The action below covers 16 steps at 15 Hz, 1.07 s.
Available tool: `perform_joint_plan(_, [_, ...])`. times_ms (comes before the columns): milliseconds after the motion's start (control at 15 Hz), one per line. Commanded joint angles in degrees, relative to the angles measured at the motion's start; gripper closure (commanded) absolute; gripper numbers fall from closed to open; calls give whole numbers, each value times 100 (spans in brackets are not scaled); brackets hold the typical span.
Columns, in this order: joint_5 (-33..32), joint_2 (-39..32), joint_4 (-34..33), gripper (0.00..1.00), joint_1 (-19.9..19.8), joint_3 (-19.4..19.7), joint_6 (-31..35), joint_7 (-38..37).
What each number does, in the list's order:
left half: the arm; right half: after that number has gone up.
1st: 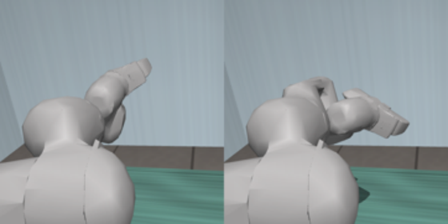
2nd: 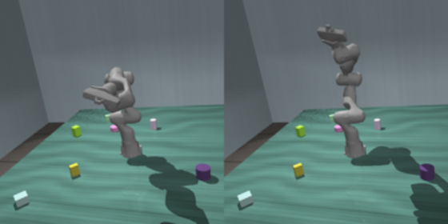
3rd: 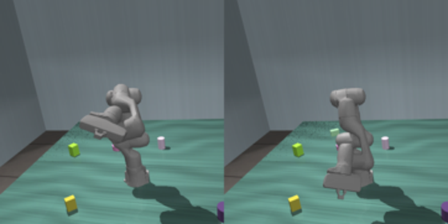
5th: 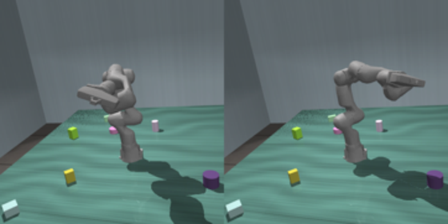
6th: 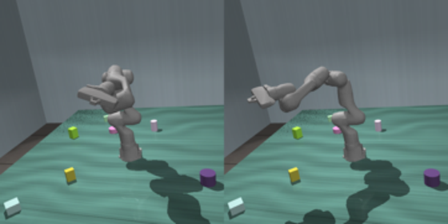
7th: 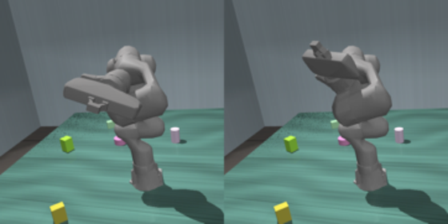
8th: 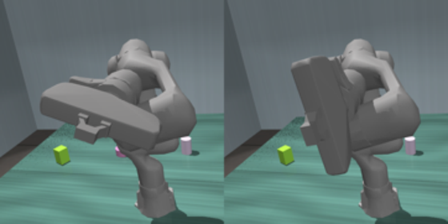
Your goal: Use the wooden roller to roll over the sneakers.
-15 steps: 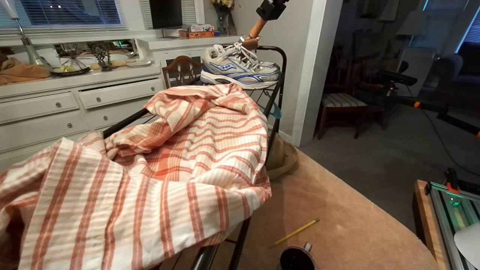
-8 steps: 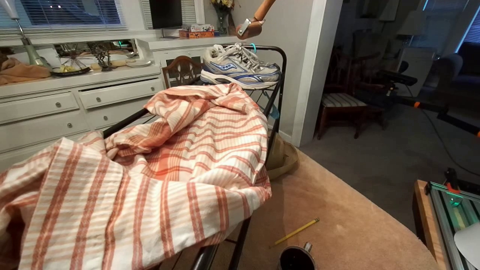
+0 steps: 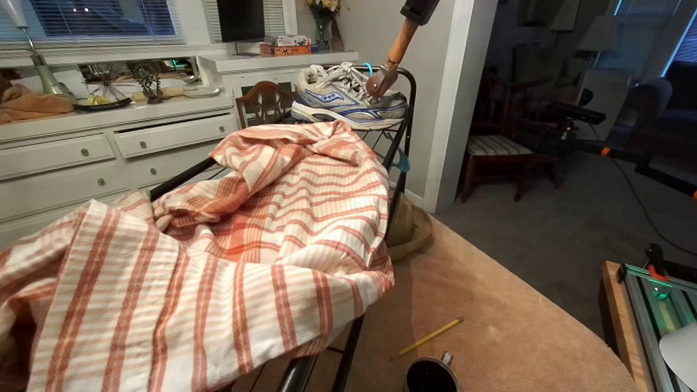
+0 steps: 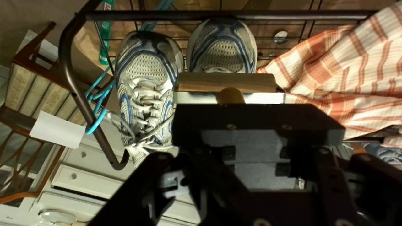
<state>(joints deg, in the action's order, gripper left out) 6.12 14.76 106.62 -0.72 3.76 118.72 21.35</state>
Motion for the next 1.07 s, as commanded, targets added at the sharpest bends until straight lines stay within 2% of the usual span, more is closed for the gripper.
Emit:
perform_joint_plan(0, [-60,-27,181,65,89,-36,-85,-102])
perform_joint_plan(333, [-167,-116,418,65,87,-75,232,-86])
perform_joint_plan(600, [-532,-137,327,65,39,-106,-344,-250])
perform_joint_plan(1000, [-656,-126,207,65,48,-115,-698,-279])
